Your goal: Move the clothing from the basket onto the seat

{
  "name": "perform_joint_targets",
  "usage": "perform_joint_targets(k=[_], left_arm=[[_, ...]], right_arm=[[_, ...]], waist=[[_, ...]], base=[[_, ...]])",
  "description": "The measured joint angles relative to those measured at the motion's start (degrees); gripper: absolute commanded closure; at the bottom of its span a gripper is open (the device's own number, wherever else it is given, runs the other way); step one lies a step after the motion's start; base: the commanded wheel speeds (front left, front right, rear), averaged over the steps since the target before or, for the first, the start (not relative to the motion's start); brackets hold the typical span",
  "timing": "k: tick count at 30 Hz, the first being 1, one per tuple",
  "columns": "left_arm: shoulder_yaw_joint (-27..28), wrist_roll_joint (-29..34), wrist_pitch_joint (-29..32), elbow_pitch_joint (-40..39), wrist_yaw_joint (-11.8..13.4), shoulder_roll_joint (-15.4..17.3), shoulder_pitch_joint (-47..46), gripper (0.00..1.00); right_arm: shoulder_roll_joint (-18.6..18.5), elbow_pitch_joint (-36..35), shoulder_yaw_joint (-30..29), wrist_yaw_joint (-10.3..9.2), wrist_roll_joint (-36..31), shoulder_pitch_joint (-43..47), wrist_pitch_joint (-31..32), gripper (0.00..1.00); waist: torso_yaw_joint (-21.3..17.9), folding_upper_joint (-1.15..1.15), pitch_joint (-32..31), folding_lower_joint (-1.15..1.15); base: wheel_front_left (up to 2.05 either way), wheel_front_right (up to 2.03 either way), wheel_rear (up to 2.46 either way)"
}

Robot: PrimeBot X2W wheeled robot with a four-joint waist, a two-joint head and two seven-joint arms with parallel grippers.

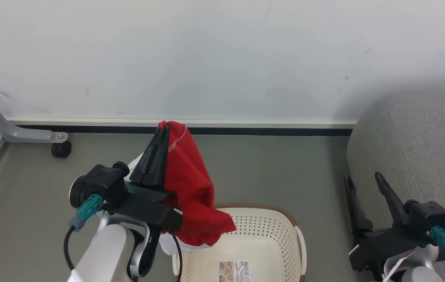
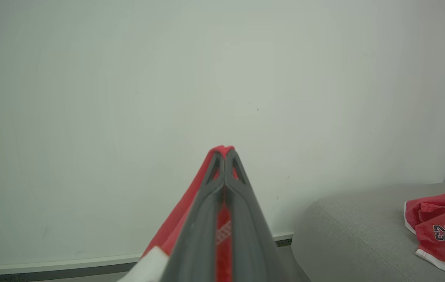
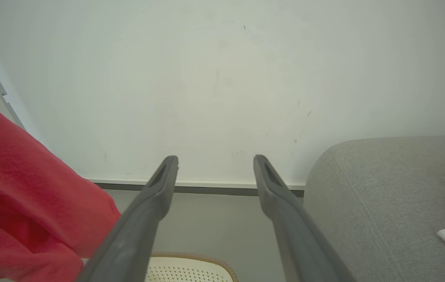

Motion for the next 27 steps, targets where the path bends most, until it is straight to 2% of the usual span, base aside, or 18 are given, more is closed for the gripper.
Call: perform_joint_targets(k=[8, 21, 27], left_arm=[[-0.4, 1.1, 0.1, -5.3, 1.2, 0.8, 2.2, 1.0], [-1.0, 1.7, 2.6, -9.5, 2.2, 1.5, 3.1, 1.0], [-1.2, 1.7, 3.7, -10.4, 2.7, 1.5, 3.1, 1.0]], right_arm=[[0.4, -0.7, 0.7, 0.0, 0.1, 1.0, 0.8, 0.0], [0.9, -1.5, 2.4, 0.07, 0.1, 0.8, 1.8, 0.0], [2.2, -1.2, 5.9, 2.19, 0.1, -1.7, 2.8, 0.0]], waist=[[-0.2, 0.01, -0.4, 0.0], [-0.5, 0.01, 0.3, 0.01], [-0.6, 0.01, 0.5, 0.01]], base=[[0.0, 0.0, 0.0], [0.0, 0.0, 0.0], [0.0, 0.0, 0.0]])
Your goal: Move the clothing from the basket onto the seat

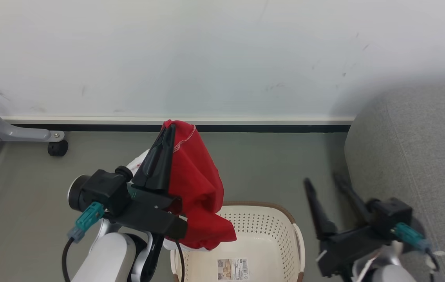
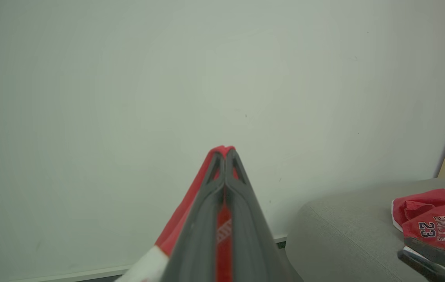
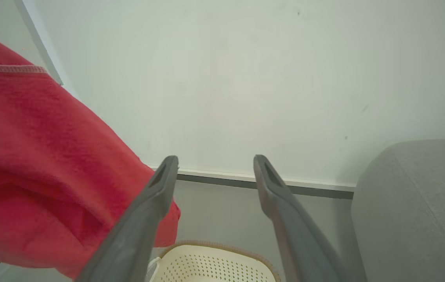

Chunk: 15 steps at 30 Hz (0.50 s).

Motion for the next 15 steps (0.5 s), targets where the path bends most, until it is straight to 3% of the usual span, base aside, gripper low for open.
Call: perform_joint_targets(k=[7, 15], left_arm=[[-0.6, 0.0, 1.0, -0.4, 0.0, -0.1, 0.0, 1.0], [-2.1, 0.1, 2.3, -0.4, 0.0, -0.5, -0.2, 1.0]], right_arm=[[3.9, 2.3, 7.4, 3.71, -0.1, -4.4, 1.4, 0.0], [5.5, 5.9, 15.8, 7.99, -0.1, -8.1, 2.5, 0.0]], waist=[[0.1, 0.0, 0.2, 0.0], [0.8, 0.0, 0.3, 0.0]], base=[[0.0, 0.0, 0.0], [0.0, 0.0, 0.0]])
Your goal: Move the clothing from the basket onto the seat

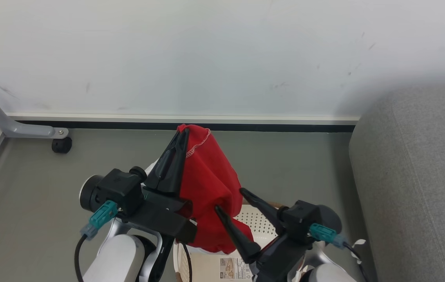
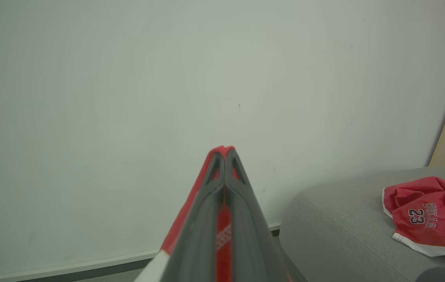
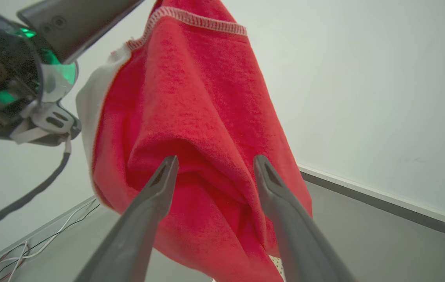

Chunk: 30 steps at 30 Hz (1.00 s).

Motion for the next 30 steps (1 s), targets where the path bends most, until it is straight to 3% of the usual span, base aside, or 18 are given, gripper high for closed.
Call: perform_joint_targets(k=[13, 14, 25, 26, 27, 28, 29, 30], left_arm=[[-0.7, 0.0, 0.8, 0.0, 0.0, -0.2, -0.2, 1.0], [-1.4, 0.0, 1.2, -0.1, -0.1, -0.6, -0.7, 1.0], [-1.4, 0.0, 1.2, -0.1, -0.1, -0.5, -0.7, 0.98], [-1.5, 0.0, 1.2, -0.1, -0.1, -0.5, -0.7, 0.86], [-1.5, 0.0, 1.2, -0.1, -0.1, -0.4, -0.7, 0.61], [-1.5, 0.0, 1.2, -0.1, -0.1, -0.3, -0.7, 0.13], [-1.5, 0.0, 1.2, -0.1, -0.1, -0.2, -0.7, 0.0], [-1.5, 0.0, 1.2, -0.1, -0.1, -0.2, -0.7, 0.0]], right_arm=[[0.1, 7.9, 6.5, 1.16, 1.5, -8.4, 0.4, 0.0], [0.0, 10.8, 13.0, -0.67, 8.2, -14.9, -3.4, 1.0], [0.0, 13.8, 14.8, -2.19, 12.2, -16.8, -7.4, 1.0], [0.0, 14.0, 14.7, -2.21, 12.5, -17.0, -7.7, 1.0], [0.0, 14.2, 14.7, -2.48, 12.9, -17.2, -8.2, 1.0], [0.0, 14.4, 14.7, -2.6, 13.0, -17.5, -8.7, 1.0], [0.0, 14.6, 14.6, -2.6, 13.0, -17.7, -9.1, 1.0], [0.0, 14.9, 14.5, -2.6, 13.1, -17.7, -9.6, 1.0]], waist=[[0.7, 0.0, 0.5, 0.0], [1.5, 0.0, 0.8, 0.0], [1.3, 0.0, 0.7, 0.0], [1.3, 0.0, 0.7, 0.0], [1.2, 0.0, 0.7, 0.0], [1.2, 0.0, 0.6, 0.0], [1.1, 0.0, 0.6, 0.0], [1.0, 0.0, 0.5, 0.0]], base=[[0.0, 0.0, 0.0], [0.0, 0.0, 0.0], [0.0, 0.0, 0.0], [0.0, 0.0, 0.0], [0.0, 0.0, 0.0], [0.0, 0.0, 0.0], [0.0, 0.0, 0.0], [0.0, 0.0, 0.0]])
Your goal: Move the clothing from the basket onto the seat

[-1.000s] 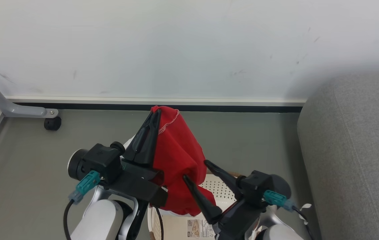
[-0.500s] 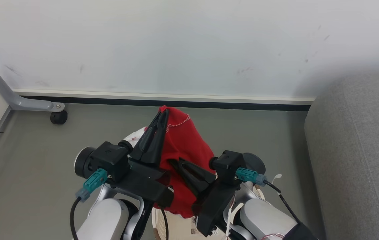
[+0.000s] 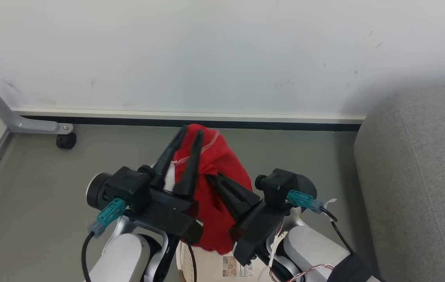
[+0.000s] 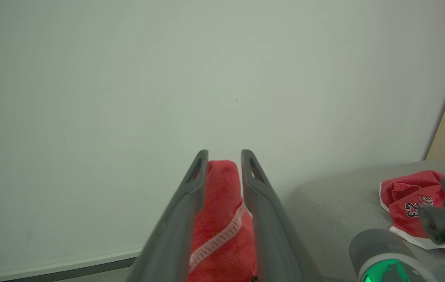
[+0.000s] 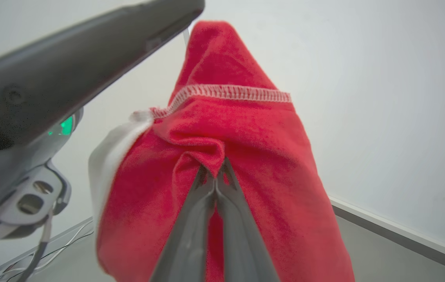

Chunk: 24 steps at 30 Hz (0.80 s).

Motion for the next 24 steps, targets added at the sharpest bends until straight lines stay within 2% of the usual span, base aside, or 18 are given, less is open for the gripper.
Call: perform_joint_targets(k=[10, 24], left_arm=[[-1.3, 1.0, 0.3, -1.1, -0.5, 0.9, 0.2, 0.0], [-8.8, 4.3, 2.8, -2.6, -3.8, 3.2, 4.6, 0.0]], right_arm=[[0.0, 3.9, -3.7, -0.01, 0.9, -1.1, -4.4, 1.0], [-3.0, 7.6, -9.3, -1.63, 1.5, -2.5, -6.2, 1.0]], waist=[[-0.7, 0.0, -0.2, 0.0], [-2.0, 0.0, 1.5, 0.0]], base=[[0.0, 0.0, 0.0], [0.0, 0.0, 0.0]])
